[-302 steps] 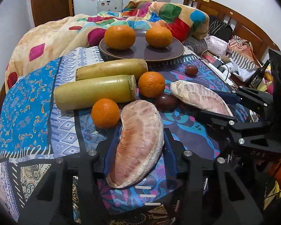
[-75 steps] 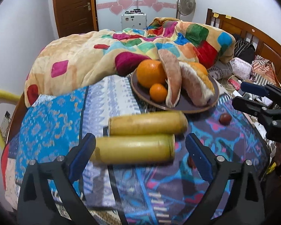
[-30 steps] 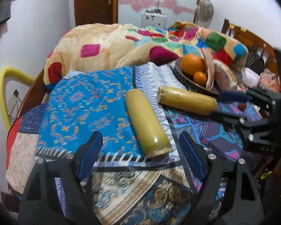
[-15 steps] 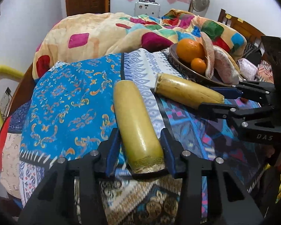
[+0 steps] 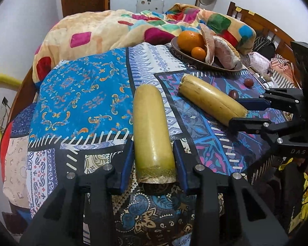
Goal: Organize fruits
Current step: 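Grasp a yellow corn cylinder with each tool and lift them upright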
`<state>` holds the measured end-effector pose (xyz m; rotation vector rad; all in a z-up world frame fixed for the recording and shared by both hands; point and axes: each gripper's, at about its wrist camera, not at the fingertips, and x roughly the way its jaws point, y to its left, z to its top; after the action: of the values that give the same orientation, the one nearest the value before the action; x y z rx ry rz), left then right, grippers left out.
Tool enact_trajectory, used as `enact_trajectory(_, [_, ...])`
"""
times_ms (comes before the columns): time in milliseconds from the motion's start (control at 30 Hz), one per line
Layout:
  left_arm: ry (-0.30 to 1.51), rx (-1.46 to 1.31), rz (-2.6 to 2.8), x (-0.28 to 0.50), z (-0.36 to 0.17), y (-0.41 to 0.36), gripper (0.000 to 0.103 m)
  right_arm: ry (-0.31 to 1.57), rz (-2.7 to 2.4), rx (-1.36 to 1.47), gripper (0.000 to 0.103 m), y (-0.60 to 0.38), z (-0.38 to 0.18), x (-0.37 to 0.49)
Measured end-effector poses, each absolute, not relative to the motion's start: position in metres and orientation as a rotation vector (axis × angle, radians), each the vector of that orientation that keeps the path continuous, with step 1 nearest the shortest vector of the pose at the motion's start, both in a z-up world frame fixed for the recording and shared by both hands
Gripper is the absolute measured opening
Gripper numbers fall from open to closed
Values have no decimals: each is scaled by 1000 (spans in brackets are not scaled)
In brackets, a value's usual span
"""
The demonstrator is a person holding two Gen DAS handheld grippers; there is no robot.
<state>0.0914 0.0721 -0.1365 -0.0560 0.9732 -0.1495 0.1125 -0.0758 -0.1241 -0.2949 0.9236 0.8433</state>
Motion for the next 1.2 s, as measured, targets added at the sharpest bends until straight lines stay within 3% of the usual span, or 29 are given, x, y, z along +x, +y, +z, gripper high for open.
enact_trajectory(567, [978,-22,-163,133,-146,69,39,902,873,-278,41,-45,-136,146])
enact_trajectory(1200, [881,-25,-117,119,-121,66,37,814,857,-235,36,-73,-121,127])
